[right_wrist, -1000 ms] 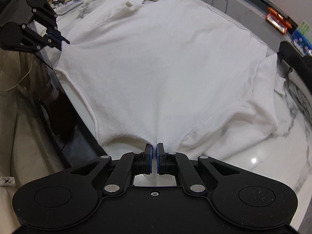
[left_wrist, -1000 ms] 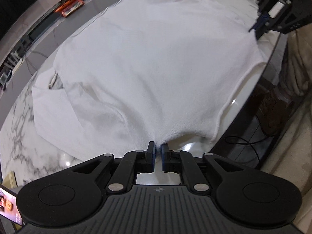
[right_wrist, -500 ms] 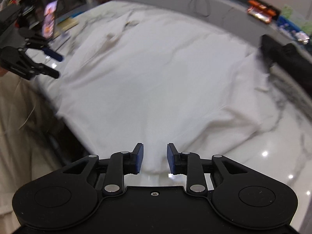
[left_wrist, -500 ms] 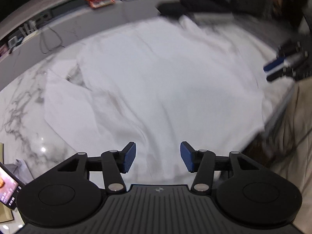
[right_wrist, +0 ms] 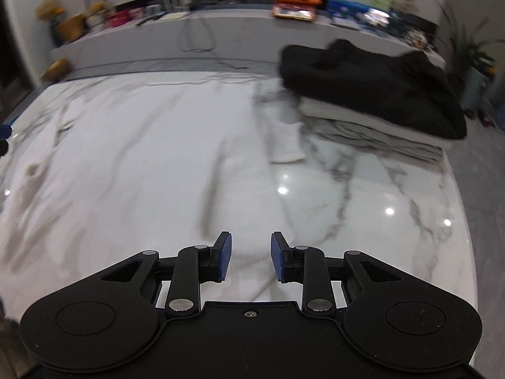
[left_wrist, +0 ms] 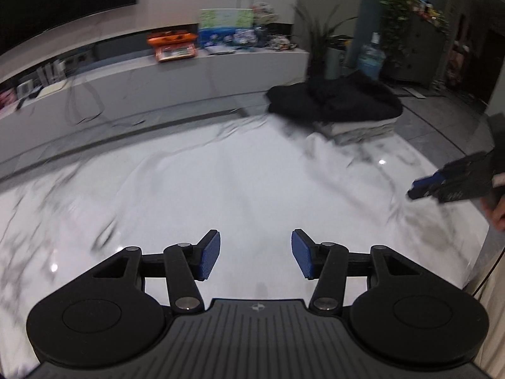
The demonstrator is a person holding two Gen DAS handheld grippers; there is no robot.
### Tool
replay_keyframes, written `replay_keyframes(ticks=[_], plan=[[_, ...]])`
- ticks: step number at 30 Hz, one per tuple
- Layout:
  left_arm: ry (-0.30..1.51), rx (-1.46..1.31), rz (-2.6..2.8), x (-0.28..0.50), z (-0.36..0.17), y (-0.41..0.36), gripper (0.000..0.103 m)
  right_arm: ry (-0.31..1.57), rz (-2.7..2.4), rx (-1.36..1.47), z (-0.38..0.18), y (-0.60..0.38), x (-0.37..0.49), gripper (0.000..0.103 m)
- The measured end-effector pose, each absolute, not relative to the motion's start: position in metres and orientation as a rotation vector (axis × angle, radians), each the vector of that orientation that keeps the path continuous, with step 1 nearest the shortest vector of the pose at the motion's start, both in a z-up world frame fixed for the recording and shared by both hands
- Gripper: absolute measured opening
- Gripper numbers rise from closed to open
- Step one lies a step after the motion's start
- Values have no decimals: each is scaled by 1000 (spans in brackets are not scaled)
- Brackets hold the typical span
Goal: Fold clothes
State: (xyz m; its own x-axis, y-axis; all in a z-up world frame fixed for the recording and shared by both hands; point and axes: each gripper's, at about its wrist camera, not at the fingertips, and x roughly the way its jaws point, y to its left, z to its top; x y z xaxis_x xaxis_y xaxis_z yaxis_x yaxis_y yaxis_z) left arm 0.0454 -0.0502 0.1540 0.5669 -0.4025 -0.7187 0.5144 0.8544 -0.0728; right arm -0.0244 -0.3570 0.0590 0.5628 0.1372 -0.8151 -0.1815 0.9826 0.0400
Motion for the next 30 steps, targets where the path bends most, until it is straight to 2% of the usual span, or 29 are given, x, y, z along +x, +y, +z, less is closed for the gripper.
replay_keyframes(ticks=[6, 12, 20, 22, 24, 27, 30], plan=[[824, 183, -645, 110, 146, -145, 52, 978, 124, -12, 40, -370, -31, 30], [912, 190, -688, 171, 114, -229, 53, 950, 101, 94, 24, -384, -56, 32], [1124, 180, -615, 233, 60, -274, 51, 905, 124, 168, 18, -397, -51, 32], [1155, 156, -629, 238, 52, -278, 41, 907, 123, 182, 15, -401, -47, 32], [1170, 161, -629, 240, 44, -284, 12, 908, 112, 194, 13, -405, -42, 32], [1160, 132, -666, 238, 42, -291, 7, 899, 101, 261, 12, -415, -39, 32], [1122, 109, -733, 234, 55, -300, 6, 898, 107, 340, 11, -422, -35, 32]])
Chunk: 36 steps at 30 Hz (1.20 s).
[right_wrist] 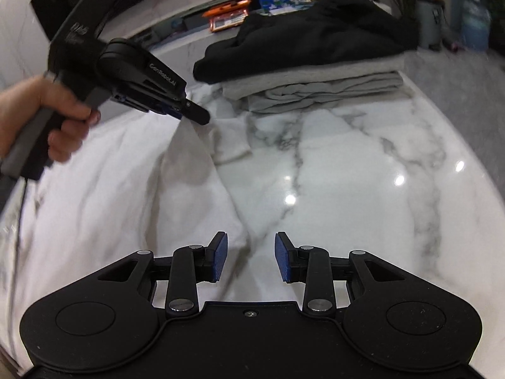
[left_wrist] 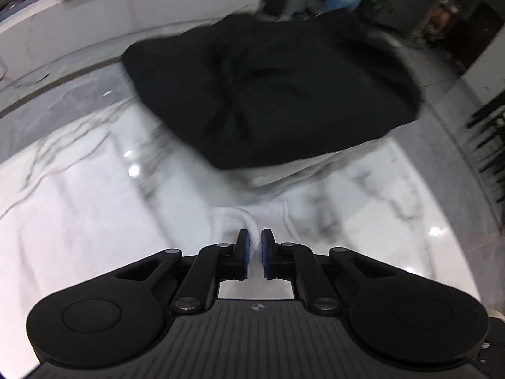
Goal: Fold clothes
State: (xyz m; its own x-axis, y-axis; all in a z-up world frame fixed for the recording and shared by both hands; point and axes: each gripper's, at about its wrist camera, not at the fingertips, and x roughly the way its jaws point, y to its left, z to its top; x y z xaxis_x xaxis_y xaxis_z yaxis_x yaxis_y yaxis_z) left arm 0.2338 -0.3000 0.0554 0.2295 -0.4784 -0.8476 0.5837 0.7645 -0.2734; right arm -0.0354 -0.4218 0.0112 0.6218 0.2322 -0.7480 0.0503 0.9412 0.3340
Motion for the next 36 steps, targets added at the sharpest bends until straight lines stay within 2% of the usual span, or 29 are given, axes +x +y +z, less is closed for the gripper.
replay_keyframes(ticks=[9, 10, 11, 16, 18, 19, 24, 33, 34, 35, 36], plan=[[970, 50, -988, 202, 113, -332, 6, 926, 100, 457, 0, -432, -34, 30], [953, 54, -1013, 198, 118, -335, 6, 926, 104, 467, 0, -433, -35, 18], [939, 57, -1032, 194, 121, -337, 6, 923, 106, 467, 1, -432, -37, 0], [901, 61, -1089, 182, 130, -333, 6, 891, 87, 419, 10, -430, -47, 0], [895, 115, -1095, 176, 130, -329, 6, 880, 49, 395, 13, -433, -49, 1], [898, 159, -1068, 174, 129, -327, 6, 877, 24, 383, 13, -435, -49, 4], [934, 273, -945, 169, 119, -305, 6, 875, -15, 350, 15, -437, -49, 5], [1011, 284, -700, 169, 91, -201, 6, 895, 99, 384, 10, -422, -39, 6], [1026, 277, -657, 173, 84, -190, 6, 895, 114, 393, 10, -419, -37, 13], [1041, 263, -620, 178, 77, -181, 6, 897, 126, 400, 10, -416, -35, 25], [1057, 250, -583, 183, 70, -171, 6, 898, 135, 405, 10, -413, -34, 33]])
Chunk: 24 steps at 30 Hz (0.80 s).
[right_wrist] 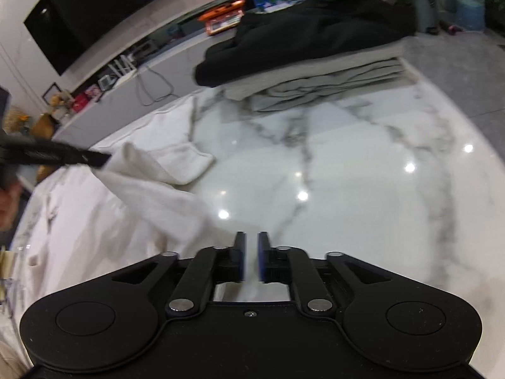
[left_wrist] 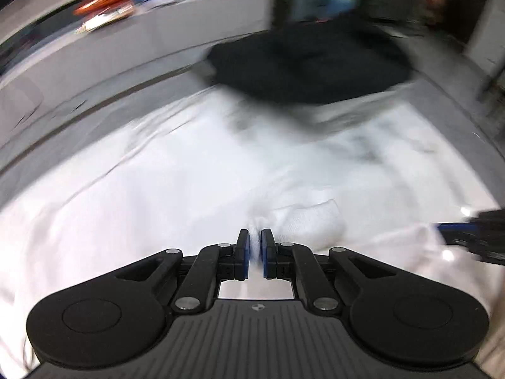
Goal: Fold clothes
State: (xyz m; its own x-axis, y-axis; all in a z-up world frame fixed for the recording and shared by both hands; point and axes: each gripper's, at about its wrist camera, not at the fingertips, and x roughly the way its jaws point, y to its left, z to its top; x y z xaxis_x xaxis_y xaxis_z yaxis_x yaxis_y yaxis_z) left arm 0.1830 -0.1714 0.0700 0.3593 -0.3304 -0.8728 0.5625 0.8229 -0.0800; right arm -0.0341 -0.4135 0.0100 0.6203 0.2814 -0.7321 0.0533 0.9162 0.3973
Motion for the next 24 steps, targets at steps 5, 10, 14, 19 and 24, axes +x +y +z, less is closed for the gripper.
replay_keyframes(ticks=[5, 10, 14, 19, 24], plan=[[1108, 245, -489, 191, 45, -150, 14, 894, 219, 440, 11, -395, -30, 44], [1103, 204, -477, 188, 43, -144, 17, 941, 312, 455, 5, -377, -28, 24], [1042, 182, -479, 175, 63, -137, 34, 911, 319, 329, 16, -359, -35, 8], [966, 173, -468, 149, 87, -113, 39, 820, 417, 143, 45, -322, -64, 8], [952, 162, -453, 127, 100, -91, 41, 831, 551, -46, 45, -258, -79, 8]])
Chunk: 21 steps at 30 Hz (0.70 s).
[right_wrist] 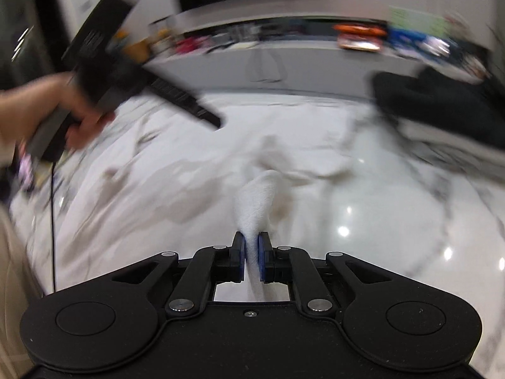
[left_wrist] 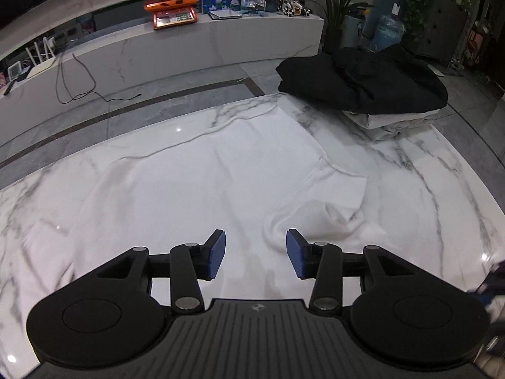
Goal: Fold clothes
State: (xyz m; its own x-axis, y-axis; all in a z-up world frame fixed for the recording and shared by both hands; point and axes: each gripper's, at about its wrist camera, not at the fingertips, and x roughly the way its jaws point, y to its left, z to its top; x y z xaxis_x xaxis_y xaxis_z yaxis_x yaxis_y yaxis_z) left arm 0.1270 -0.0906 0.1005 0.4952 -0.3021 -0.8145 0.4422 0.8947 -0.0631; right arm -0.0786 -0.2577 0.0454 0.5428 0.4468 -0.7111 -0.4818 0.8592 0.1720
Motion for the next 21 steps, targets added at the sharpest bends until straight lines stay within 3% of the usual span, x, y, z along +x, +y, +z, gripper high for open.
replay_keyframes(ticks=[4, 8, 11, 14, 17, 21], plan=[[943, 131, -434, 110, 107, -66, 42, 909, 609, -117, 27, -224, -85, 11], [939, 95, -424, 103, 110, -53, 42, 938, 611, -108, 24, -218, -97, 26], [921, 108, -450, 105, 114, -62, 42, 904, 572, -72, 36, -229, -112, 32], [889, 197, -500, 108, 117, -89, 47, 880, 497, -72, 49, -243, -124, 39], [845, 331, -562, 113, 119, -128, 54, 883, 391, -96, 55, -259, -129, 40], [842, 444, -647, 120, 104, -180, 56, 879, 286, -71, 56, -286, -130, 40]])
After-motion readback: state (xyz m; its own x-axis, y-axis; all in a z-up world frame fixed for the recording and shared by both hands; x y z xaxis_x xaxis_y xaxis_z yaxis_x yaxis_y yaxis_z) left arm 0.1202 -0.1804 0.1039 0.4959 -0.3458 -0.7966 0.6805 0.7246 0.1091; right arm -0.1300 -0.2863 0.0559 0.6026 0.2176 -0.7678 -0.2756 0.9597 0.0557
